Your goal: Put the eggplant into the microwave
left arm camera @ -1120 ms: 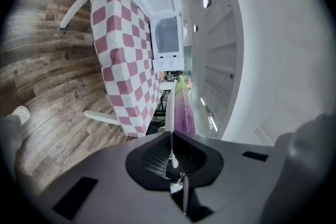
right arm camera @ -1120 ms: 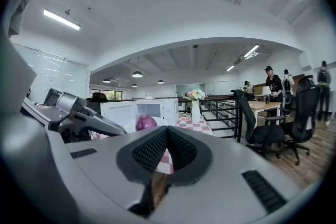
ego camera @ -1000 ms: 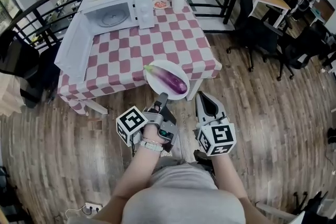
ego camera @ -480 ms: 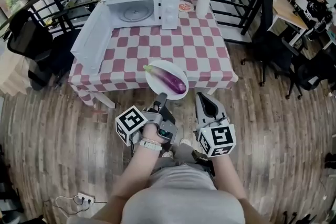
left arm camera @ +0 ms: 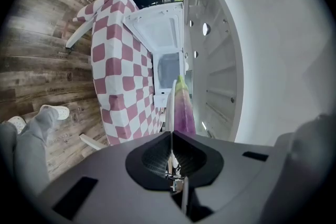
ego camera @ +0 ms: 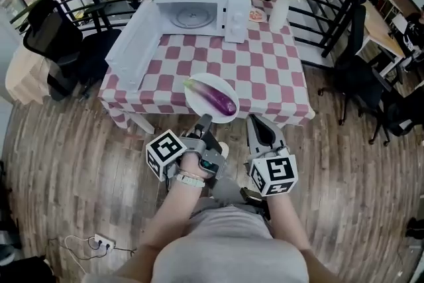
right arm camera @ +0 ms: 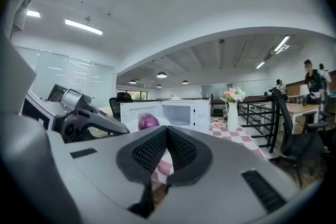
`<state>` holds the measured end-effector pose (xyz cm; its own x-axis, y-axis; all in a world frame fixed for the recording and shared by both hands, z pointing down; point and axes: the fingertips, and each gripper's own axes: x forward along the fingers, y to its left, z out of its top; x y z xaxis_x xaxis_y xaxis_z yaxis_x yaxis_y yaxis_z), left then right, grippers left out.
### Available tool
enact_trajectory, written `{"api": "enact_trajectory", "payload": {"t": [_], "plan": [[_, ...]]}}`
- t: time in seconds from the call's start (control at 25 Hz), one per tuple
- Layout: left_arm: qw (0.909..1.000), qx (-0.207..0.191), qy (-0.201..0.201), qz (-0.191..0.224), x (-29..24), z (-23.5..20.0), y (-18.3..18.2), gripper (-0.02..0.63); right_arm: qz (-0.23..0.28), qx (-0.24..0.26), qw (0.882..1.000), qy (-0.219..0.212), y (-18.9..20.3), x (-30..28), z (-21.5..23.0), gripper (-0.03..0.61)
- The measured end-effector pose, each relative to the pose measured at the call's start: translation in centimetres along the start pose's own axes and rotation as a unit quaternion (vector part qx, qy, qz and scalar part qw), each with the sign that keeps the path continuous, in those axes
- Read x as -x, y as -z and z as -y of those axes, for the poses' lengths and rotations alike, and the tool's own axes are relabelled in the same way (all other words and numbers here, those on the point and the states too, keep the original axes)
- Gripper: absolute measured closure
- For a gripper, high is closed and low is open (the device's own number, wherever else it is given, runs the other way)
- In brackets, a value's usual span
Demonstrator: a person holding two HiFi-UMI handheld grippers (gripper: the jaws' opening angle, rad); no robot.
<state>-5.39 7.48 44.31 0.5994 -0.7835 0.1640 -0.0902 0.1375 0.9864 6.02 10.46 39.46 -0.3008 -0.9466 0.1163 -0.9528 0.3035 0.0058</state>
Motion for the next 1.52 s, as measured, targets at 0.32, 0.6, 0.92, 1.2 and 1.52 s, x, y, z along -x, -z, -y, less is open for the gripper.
{"api": "enact_trajectory", "payload": {"t": [0.32, 0.6, 0.92, 1.2, 1.52], "plan": [[0.9998, 0.003, 0.000, 0.020, -2.4, 0.4, -2.8, 0.601, 0.004, -0.005, 1.000, -0.022, -0.1, -4.1, 0.4, 0.554], [0.9992, 0.006, 0.001, 0.040, -5.8, 1.1, -6.0, 0.600, 0.002, -0.007, 0.999, -0.042, -0.2, -8.8, 1.5, 0.554], [0.9985, 0.001, -0.001, 0.055, -10.3, 1.9, -9.8, 0.600, -0.001, -0.003, 0.998, -0.062, -0.8, -14.9, 2.5, 0.554], [0.9979, 0.007, -0.004, 0.064, -13.8, 2.6, -12.8, 0.600, -0.001, -0.006, 0.998, -0.069, -1.5, -19.7, 3.7, 0.554], [0.9966, 0.003, -0.018, 0.081, -17.8, 2.6, -17.1, 0.600, -0.011, -0.012, 0.997, -0.080, -1.7, -25.4, 4.7, 0.554]]}}
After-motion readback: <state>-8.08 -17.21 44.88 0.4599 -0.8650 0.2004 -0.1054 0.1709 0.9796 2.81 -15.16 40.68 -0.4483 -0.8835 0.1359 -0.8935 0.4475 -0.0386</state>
